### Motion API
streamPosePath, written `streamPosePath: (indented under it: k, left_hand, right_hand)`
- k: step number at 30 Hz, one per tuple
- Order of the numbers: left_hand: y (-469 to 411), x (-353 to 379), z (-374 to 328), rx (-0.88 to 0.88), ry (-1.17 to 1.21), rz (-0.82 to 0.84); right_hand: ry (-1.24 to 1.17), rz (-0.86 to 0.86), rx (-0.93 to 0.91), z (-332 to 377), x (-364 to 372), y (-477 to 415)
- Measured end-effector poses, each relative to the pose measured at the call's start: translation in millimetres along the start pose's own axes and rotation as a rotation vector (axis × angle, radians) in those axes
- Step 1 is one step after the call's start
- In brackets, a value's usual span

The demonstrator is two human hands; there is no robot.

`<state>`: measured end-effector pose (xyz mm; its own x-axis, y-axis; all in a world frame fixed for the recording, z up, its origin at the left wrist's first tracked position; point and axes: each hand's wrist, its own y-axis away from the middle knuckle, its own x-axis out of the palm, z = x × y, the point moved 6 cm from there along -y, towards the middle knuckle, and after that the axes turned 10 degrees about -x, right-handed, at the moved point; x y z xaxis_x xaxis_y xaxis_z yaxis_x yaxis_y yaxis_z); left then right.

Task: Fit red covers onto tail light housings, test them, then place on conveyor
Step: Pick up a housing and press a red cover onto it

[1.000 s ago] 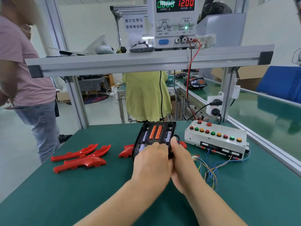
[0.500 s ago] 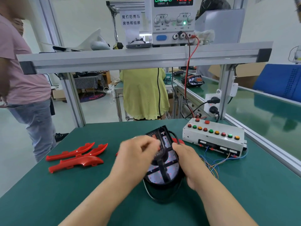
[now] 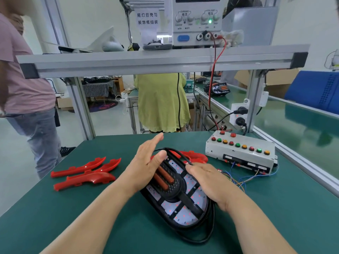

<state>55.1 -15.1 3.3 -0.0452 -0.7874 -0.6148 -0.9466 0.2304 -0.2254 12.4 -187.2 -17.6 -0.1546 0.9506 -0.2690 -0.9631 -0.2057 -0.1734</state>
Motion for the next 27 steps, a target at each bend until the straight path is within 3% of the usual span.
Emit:
streamPosePath:
  k: [6,12,20,27]
  left_hand:
    - [-10,-4,20,-0.109,0.083,0.097]
    - [-5,-16,3,0.063,0.003,-0.082]
    - [-1,-29,-3,0.08,0.027,-0.164]
    - [7,-23,8,-0.094,0.171,0.014]
  right_hand:
    - [-0.016,0.073,-0.03,-1,3,0]
    - [0.01,0.04,-0.104,5,-1,1]
    - [-0.187,-0.003,-0.071,-1,-4,1]
    - [-0.316,0.026,0.008,-9,0,2]
